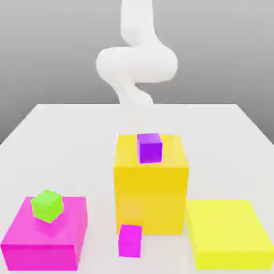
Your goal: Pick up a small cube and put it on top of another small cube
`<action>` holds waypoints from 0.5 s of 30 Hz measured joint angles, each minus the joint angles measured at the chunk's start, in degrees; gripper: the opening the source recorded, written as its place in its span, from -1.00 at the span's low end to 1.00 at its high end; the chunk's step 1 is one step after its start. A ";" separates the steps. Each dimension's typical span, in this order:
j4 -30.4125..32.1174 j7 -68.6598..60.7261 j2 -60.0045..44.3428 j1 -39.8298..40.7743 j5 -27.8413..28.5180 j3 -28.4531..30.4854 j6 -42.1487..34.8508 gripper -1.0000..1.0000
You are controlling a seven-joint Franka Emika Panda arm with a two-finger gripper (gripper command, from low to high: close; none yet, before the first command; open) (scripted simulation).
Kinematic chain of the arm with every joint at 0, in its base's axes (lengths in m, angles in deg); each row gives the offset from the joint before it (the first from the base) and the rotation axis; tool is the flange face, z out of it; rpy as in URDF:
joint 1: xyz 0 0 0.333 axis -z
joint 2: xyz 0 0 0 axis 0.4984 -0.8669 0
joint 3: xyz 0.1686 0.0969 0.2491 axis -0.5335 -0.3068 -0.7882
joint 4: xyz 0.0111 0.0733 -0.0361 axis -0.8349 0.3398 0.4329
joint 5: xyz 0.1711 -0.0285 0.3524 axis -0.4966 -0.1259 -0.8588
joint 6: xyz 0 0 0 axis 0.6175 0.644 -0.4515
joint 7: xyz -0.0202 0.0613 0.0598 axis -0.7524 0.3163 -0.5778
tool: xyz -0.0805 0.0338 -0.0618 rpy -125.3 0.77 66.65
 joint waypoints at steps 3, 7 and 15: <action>-1.41 -3.44 -6.54 -2.36 -0.51 -0.57 1.12 0.00; -3.21 -7.68 -14.89 -5.28 -0.97 -1.48 2.55 0.00; -6.80 -15.42 -31.49 -10.08 -0.91 -4.55 5.37 0.00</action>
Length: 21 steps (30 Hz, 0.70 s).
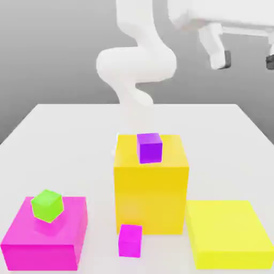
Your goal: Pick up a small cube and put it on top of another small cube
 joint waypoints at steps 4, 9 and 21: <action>-1.77 -3.16 -8.33 -3.11 1.05 -1.73 1.48 0.00; -4.02 -6.50 -18.82 -6.06 3.34 -3.32 3.23 0.00; -9.60 -10.19 -44.11 -13.19 11.33 -4.49 10.56 0.00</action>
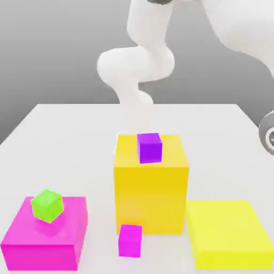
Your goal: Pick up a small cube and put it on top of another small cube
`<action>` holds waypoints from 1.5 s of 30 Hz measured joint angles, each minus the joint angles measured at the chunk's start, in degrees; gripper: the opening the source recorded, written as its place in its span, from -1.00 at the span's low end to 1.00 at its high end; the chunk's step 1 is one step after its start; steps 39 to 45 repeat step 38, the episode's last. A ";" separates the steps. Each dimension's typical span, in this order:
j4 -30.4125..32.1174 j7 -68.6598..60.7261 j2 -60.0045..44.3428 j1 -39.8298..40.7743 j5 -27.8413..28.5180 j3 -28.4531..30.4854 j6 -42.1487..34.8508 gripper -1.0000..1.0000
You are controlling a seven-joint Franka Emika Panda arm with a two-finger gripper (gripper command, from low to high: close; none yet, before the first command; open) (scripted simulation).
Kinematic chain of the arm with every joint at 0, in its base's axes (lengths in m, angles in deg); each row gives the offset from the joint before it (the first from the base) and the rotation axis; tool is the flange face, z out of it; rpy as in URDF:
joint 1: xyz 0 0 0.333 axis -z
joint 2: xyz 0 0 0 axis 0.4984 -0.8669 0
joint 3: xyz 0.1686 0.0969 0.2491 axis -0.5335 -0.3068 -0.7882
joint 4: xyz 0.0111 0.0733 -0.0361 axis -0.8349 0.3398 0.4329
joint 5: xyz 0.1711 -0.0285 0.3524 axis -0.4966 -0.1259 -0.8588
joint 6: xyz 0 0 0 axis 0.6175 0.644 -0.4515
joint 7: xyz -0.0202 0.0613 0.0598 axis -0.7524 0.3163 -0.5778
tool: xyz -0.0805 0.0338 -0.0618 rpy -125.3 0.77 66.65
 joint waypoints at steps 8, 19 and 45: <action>-0.42 0.10 -1.77 -0.40 0.26 0.42 1.22 -1.00; 10.54 2.65 17.75 9.93 -4.64 7.81 -6.49 -1.00; 32.73 12.16 36.18 36.31 -9.91 25.48 -2.80 1.00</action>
